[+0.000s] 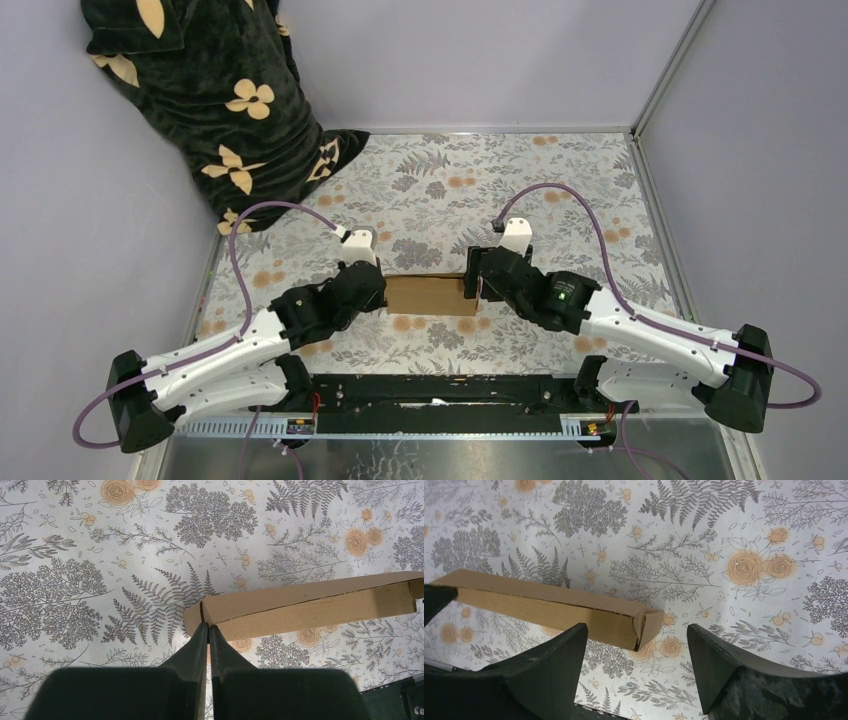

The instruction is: Fold the paper box

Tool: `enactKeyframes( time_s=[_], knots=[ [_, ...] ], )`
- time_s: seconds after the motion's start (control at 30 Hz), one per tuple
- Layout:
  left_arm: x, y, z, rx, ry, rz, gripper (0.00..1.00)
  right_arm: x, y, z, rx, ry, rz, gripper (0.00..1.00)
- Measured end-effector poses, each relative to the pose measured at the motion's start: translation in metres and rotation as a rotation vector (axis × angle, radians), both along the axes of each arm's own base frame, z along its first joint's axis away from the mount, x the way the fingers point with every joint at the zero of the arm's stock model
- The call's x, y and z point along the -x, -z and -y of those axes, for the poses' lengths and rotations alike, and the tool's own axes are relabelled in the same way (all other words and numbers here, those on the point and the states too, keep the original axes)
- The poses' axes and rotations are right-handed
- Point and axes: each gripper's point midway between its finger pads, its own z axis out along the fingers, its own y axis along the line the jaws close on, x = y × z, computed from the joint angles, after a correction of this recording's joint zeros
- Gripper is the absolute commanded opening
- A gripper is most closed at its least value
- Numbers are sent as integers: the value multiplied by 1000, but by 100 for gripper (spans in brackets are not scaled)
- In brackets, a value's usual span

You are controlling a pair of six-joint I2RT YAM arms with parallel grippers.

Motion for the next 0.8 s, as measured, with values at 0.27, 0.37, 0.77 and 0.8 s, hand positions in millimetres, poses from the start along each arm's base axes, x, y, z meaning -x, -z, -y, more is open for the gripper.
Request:
enactKeyframes(
  time_s=[0.27, 0.37, 0.77, 0.8],
  knots=[
    [-1, 1, 2, 17, -3, 10, 7, -7, -9, 3, -30, 51, 40, 84],
    [-2, 1, 4, 26, -6, 13, 7, -8, -9, 1, -35, 54, 44, 84],
    [-5, 4, 12, 63, -5, 28, 7, -14, -1, 6, -18, 89, 62, 84],
    [-5, 4, 15, 70, -4, 32, 7, -14, -1, 7, -17, 96, 66, 84]
  ],
)
